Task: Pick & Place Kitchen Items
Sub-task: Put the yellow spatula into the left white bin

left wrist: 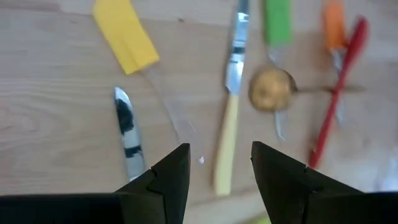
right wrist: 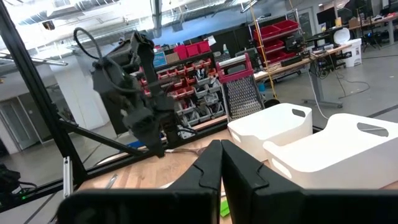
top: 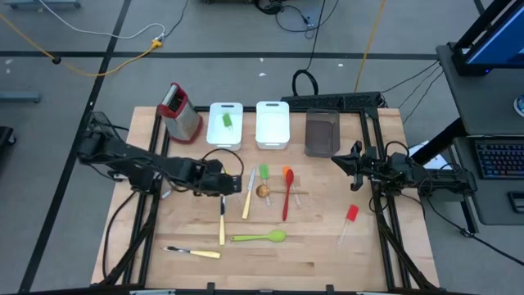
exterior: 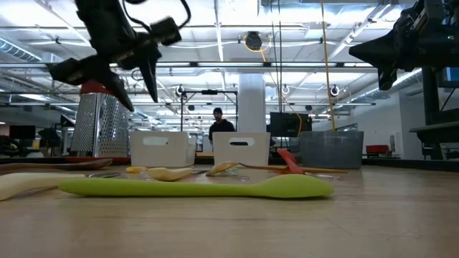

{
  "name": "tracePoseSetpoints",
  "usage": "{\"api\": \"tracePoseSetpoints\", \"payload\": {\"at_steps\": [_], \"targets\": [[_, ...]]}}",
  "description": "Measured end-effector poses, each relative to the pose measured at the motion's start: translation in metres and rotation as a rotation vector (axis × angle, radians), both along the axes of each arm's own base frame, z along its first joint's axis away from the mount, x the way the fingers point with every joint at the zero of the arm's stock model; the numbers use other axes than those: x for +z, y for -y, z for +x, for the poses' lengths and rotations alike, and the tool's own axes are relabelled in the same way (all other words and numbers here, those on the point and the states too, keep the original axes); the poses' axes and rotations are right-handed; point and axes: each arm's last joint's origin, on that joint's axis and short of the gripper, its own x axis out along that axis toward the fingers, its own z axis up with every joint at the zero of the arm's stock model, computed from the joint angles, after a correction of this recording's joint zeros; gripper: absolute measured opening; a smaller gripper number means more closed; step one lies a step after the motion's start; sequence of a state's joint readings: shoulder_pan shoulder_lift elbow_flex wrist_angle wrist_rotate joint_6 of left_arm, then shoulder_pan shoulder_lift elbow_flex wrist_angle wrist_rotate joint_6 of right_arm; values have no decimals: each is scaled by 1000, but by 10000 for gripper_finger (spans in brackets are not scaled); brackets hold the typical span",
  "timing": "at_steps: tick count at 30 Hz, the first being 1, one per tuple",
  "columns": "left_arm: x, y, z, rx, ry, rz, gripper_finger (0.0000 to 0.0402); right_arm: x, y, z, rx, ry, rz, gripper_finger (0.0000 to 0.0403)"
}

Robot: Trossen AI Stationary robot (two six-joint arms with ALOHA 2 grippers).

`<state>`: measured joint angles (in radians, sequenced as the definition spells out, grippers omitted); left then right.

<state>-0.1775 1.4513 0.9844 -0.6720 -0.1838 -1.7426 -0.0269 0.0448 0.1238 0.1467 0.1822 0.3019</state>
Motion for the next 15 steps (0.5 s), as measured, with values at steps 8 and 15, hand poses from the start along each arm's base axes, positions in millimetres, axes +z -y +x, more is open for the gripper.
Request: {"api": "tracePoseSetpoints", "payload": {"at_steps": [8,15], "targets": [[-31,-24,24,124,-89,-72,172,0,0,0,0,0,0,4],[-38,-31,26,253,-107,-111,172,-1,0,0,0,-8,-2,4]]}}
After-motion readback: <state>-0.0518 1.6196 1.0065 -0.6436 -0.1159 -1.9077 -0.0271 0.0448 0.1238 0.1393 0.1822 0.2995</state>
